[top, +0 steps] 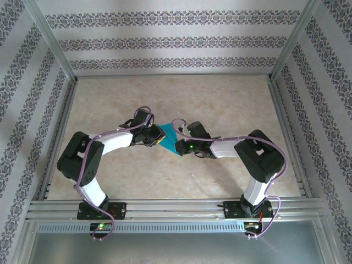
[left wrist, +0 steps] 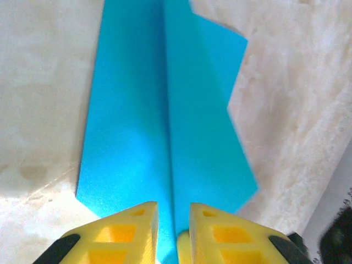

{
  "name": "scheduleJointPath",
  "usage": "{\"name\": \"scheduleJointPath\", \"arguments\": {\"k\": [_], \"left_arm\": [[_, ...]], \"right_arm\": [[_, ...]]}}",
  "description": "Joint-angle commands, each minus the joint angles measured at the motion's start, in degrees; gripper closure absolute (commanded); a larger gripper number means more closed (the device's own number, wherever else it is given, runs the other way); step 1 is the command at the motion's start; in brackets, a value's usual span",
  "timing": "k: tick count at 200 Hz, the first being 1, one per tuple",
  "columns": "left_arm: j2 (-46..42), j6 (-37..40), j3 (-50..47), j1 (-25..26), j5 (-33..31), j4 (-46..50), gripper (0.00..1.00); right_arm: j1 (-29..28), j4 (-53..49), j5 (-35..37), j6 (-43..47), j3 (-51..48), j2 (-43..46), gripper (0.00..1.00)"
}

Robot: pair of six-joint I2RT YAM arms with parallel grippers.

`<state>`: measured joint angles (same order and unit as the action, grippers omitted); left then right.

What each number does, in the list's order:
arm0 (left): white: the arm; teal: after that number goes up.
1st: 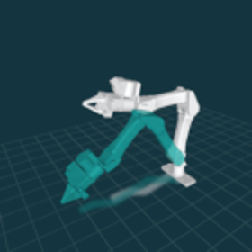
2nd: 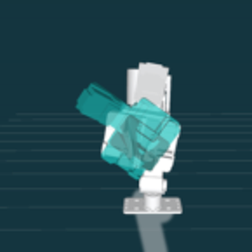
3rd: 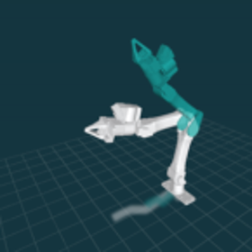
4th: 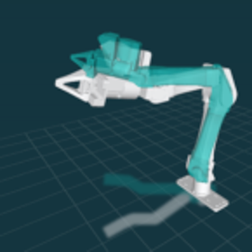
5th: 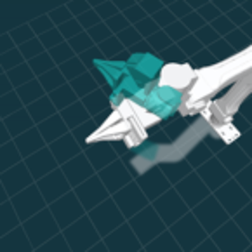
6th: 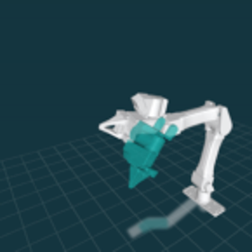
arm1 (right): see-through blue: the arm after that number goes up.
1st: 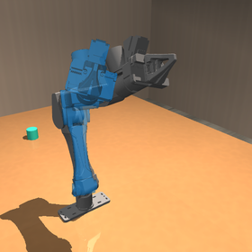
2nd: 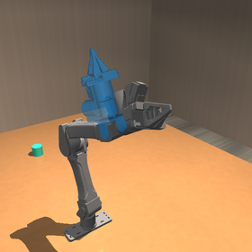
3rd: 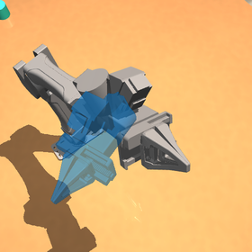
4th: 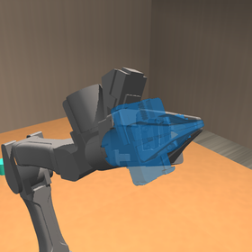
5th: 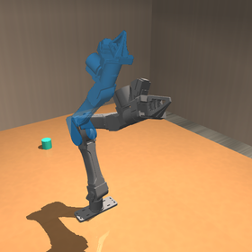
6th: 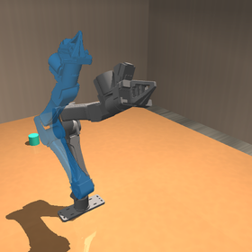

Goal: Fold a paper plane with a square sheet of paper (pick it up from the middle)
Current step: Fourth fold the wing at the center of the table.

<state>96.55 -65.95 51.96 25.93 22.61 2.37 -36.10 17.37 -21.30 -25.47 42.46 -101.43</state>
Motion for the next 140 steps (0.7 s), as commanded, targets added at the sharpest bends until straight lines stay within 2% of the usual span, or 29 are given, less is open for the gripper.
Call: {"name": "scheduleJointPath", "arguments": {"k": [1, 55, 140], "left_arm": [[-1.3, 1.4, -2.0, 1.0, 0.2, -2.7, 0.78], [1.1, 0.4, -3.4, 1.2, 4.2, -9.3, 0.78], [5.6, 0.8, -0.5, 1.9, 6.1, -10.9, 0.75]], "right_arm": [[1.0, 3.5, -6.0, -3.1, -1.3, -1.9, 0.94], [3.4, 7.8, -10.7, -6.9, -2.4, -3.0, 0.94], [7.0, 14.3, -17.2, -13.6, -3.5, -6.0, 0.94]]}}
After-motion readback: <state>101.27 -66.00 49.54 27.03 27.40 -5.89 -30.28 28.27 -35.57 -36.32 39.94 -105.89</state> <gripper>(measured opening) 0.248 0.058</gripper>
